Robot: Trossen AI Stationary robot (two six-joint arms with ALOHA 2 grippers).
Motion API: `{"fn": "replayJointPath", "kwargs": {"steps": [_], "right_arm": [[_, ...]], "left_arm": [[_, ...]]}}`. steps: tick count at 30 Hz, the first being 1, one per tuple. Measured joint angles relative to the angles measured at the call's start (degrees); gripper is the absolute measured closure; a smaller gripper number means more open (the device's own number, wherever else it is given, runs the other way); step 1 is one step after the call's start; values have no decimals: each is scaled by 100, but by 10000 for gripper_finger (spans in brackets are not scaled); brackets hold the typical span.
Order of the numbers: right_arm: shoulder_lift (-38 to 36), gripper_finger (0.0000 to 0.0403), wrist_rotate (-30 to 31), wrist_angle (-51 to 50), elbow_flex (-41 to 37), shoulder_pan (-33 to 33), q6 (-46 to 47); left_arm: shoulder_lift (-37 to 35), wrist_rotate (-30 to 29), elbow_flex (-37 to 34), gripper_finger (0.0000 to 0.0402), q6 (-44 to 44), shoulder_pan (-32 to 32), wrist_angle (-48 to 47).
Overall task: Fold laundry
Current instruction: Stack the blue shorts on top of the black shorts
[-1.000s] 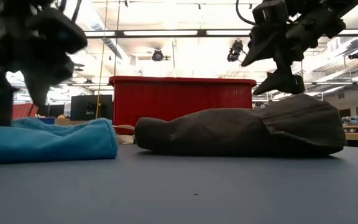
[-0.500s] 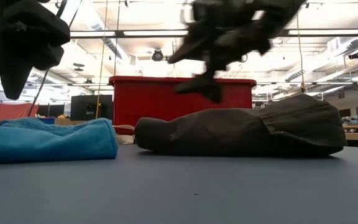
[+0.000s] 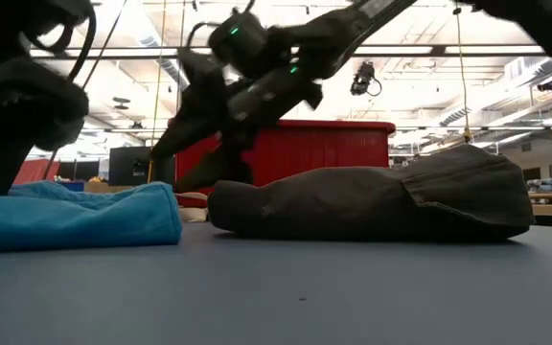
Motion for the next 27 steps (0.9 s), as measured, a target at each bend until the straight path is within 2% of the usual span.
{"fn": "replayJointPath", "kwargs": {"steps": [7, 10, 13, 18, 24, 27], "right_arm": [[838, 135, 102, -536, 766, -2, -57], [897, 137, -264, -656, 839, 8, 56], [963, 154, -240, -615, 831, 139, 32], [1057, 227, -274, -362, 820, 364, 58], [1091, 372, -387, -26, 798, 472, 64], [1091, 384, -420, -18, 796, 418, 128]], "left_arm": [[-2, -12, -223, 129, 99, -4, 148], [-4, -30, -316, 129, 205, -4, 346], [-4, -102, -452, 129, 240, -4, 663], [-26, -213, -606, 129, 250, 6, 993], [-20, -315, -641, 129, 358, 9, 1033], [-17, -382, -641, 129, 463, 7, 1035]]}}
